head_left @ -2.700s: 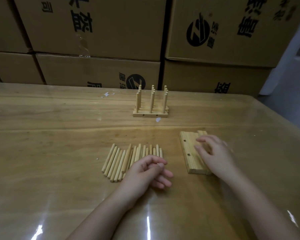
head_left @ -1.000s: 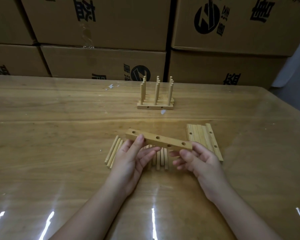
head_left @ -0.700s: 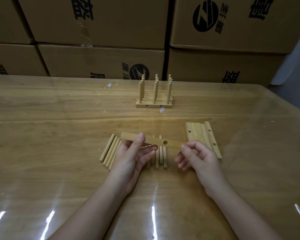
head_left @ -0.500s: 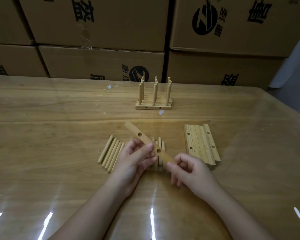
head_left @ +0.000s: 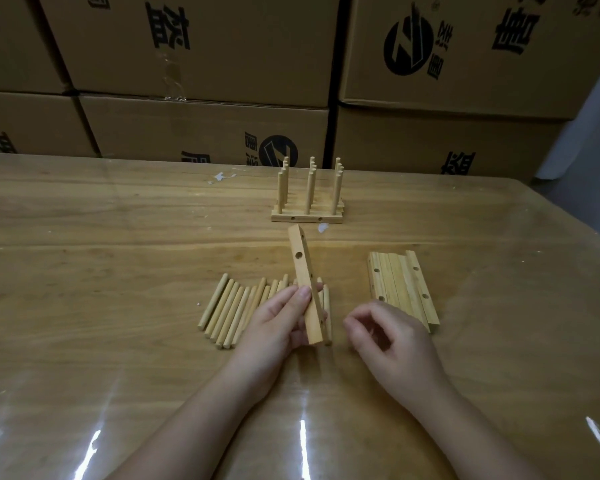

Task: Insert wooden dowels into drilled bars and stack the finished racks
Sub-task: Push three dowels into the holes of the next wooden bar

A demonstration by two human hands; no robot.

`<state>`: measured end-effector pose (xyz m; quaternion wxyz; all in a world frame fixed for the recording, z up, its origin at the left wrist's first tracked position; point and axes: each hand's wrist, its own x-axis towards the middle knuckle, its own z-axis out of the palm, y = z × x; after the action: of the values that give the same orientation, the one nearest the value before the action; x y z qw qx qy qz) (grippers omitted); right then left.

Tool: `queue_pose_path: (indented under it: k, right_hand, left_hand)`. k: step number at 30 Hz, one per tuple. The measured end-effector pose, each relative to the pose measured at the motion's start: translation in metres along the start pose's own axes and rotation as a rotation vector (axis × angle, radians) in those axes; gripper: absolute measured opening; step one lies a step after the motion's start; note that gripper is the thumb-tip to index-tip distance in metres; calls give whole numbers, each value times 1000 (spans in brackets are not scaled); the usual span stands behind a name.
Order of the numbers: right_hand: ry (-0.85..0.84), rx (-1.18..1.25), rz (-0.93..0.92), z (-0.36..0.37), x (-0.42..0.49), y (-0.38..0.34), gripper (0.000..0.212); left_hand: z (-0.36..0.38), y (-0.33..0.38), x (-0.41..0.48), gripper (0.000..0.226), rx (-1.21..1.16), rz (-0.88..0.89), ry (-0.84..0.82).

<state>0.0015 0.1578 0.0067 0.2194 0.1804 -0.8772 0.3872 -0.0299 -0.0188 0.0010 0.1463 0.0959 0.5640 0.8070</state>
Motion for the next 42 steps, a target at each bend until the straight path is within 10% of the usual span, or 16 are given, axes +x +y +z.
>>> queue_pose_path:
  k: [9, 15, 42]
  right_hand:
    - [-391, -406, 9, 7, 0, 15, 68]
    - [-293, -381, -28, 8, 1, 18, 35]
    - [-205, -544, 48, 5, 2, 3, 14]
  left_hand:
    - [4, -1, 0, 30, 0, 13, -14]
    - [3, -1, 1, 30, -2, -14, -37]
    - [3, 1, -1, 43, -41, -16, -3]
